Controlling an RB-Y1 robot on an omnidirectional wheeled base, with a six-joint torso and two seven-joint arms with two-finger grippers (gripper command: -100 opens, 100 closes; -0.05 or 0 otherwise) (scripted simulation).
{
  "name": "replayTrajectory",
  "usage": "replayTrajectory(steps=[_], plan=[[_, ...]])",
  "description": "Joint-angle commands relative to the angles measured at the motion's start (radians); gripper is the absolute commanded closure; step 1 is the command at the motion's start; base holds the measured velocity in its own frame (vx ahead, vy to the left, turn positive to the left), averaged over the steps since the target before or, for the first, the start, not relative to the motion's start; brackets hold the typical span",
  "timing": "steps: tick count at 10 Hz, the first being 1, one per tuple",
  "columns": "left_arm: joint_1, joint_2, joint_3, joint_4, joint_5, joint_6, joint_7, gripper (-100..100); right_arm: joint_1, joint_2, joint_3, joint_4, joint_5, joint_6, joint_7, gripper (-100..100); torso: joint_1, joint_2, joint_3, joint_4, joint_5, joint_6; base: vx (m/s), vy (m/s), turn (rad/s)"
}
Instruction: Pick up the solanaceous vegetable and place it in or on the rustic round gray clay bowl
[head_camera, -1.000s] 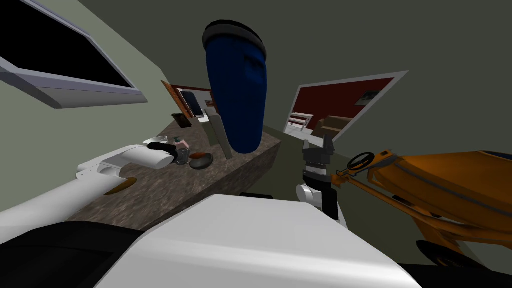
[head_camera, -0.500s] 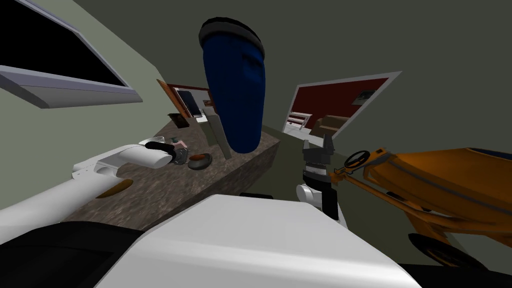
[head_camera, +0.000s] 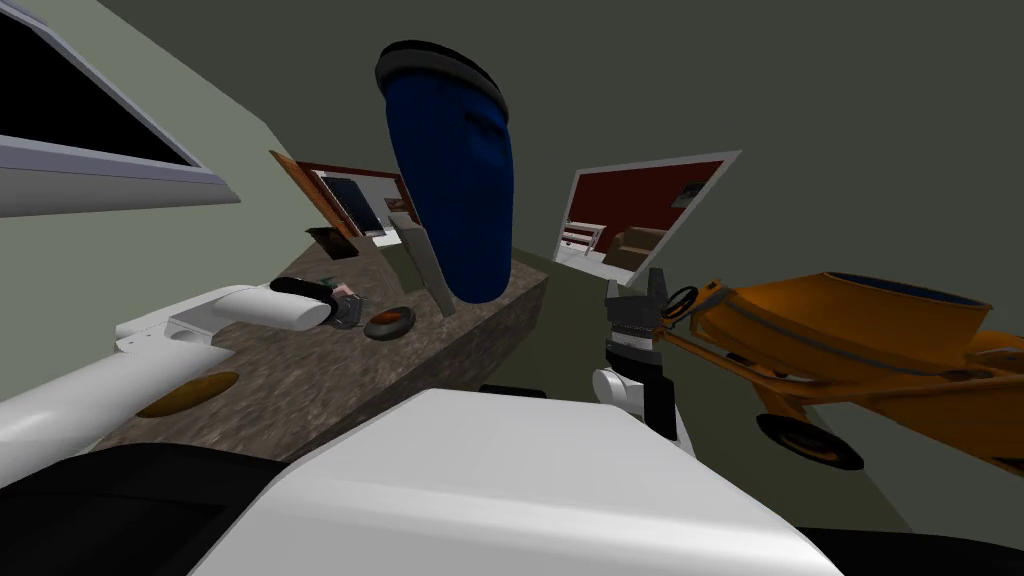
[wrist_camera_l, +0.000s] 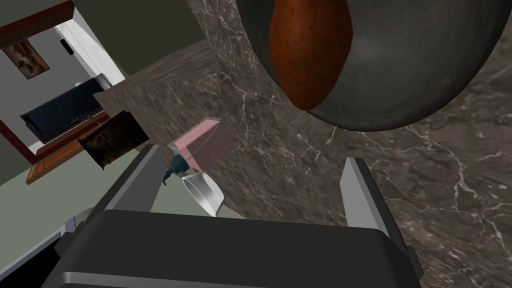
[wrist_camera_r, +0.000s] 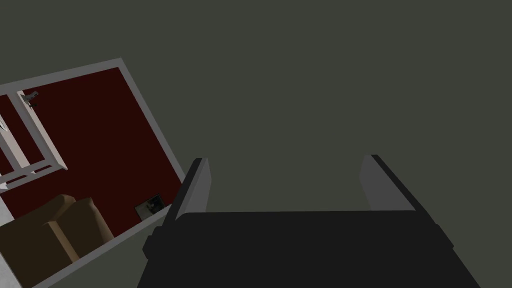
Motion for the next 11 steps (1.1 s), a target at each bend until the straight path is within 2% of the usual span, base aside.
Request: replayTrajectory(steps=[1,2,3,6,7,8,9,10,11], plan=[[-0.002,0.015,0.017,0.050,0.027,-0.012,-0.027,-100,0.000,0.000,0.000,0.000,0.000,0.000,0.000,0,0.000,0.000,0.000,0.000,0.000,0.000,-0.088,-0.047,-0.204],[-0.002,0.015,0.017,0.080,0.027,-0.012,-0.027,-100,0.000,0.000,0.000,0.000,0.000,0.000,0.000,0,-0.001,0.000,0.000,0.000,0.000,0.001,-0.076,-0.026,-0.116],[-0.005,0.030,0.031,0.114,0.049,-0.020,-0.049,-100,0.000,0.000,0.000,0.000,0.000,0.000,0.000,0,0.000,0.000,0.000,0.000,0.000,0.000,-0.102,-0.030,-0.233],[-0.007,0.044,0.046,0.200,0.072,-0.028,-0.070,-100,0.000,0.000,0.000,0.000,0.000,0.000,0.000,0,0.000,0.001,0.000,0.000,0.000,0.001,-0.090,-0.024,-0.145],[-0.010,0.058,0.061,0.243,0.095,-0.036,-0.092,-100,0.000,0.000,0.000,0.000,0.000,0.000,0.000,0,0.000,0.000,0.000,0.000,0.000,0.000,-0.088,-0.036,-0.233],[-0.010,0.058,0.061,0.260,0.095,-0.036,-0.092,-100,0.000,0.000,0.000,0.000,0.000,0.000,0.000,0,0.000,0.000,0.000,0.000,0.000,0.001,-0.080,-0.022,-0.101],[-0.012,0.073,0.075,0.307,0.117,-0.044,-0.113,-100,0.000,0.000,0.000,0.000,0.000,0.000,0.000,0,0.001,0.000,0.000,0.000,0.000,0.000,-0.099,-0.053,-0.211],[-0.012,0.073,0.075,0.319,0.117,-0.044,-0.113,-100,0.000,0.000,0.000,0.000,0.000,0.000,0.000,0,-0.001,0.001,0.000,0.000,0.000,0.001,-0.078,-0.045,-0.112],[-0.015,0.087,0.090,0.357,0.140,-0.051,-0.134,-100,0.000,0.000,0.000,0.000,0.000,0.000,0.000,0,0.000,0.000,0.000,0.000,0.000,0.000,-0.080,-0.049,-0.225]])
